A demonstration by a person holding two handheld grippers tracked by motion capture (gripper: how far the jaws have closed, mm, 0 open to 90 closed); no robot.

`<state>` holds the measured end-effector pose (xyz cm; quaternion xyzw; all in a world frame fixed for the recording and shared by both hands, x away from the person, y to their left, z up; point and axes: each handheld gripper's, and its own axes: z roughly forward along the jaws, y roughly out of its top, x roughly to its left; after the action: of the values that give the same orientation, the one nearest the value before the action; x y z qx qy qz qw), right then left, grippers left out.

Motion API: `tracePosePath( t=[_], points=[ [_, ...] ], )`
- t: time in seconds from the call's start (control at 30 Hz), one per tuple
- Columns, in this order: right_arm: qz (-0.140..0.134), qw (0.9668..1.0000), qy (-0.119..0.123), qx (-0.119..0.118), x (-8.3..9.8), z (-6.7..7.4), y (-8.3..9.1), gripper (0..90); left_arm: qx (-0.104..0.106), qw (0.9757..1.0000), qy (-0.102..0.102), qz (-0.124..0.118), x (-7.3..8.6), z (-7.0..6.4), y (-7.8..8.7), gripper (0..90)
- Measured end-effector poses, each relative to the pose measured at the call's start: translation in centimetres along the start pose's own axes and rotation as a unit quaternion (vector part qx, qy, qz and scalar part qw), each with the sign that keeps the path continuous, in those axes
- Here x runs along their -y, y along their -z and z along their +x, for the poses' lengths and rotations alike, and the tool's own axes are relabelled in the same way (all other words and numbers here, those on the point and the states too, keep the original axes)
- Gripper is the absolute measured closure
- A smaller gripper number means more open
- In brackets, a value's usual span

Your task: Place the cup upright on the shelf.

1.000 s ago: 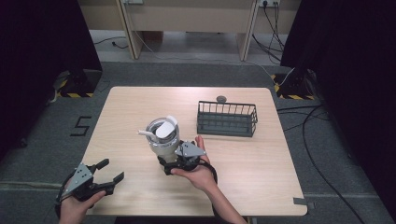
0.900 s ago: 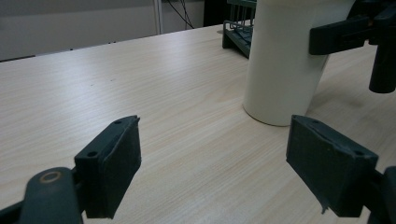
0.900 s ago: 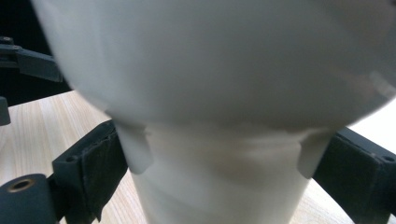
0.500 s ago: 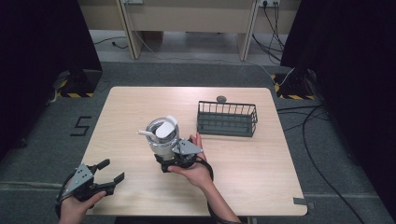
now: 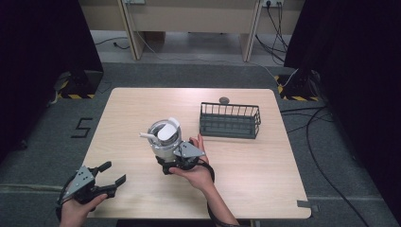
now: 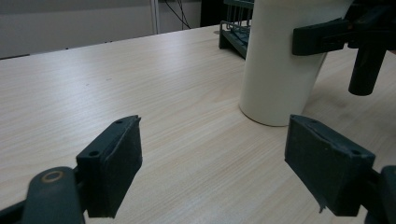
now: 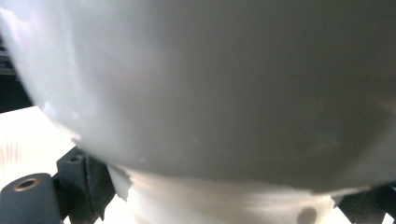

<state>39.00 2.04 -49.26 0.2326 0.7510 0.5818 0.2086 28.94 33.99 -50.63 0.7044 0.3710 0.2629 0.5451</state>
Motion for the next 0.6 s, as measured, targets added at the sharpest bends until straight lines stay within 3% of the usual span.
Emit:
tracePosePath(
  t=[0.13,0.23,0.6],
  points=[
    [-0.003,1.0000,0.008,-0.001,0.0,0.2,0.0,10.9,0.001,1.0000,0.005,0.000,0.1,0.1,0.0,18.3],
    [-0.012,0.9998,-0.011,-0.005,0.2,0.3,-0.1,10.9,0.001,1.0000,0.006,0.000,0.1,0.1,0.0,18.3],
    [-0.023,0.9995,-0.019,0.013,-1.3,-0.2,0.7,10.9,0.000,1.0000,0.006,0.000,0.0,0.1,0.0,18.4]
  ],
)
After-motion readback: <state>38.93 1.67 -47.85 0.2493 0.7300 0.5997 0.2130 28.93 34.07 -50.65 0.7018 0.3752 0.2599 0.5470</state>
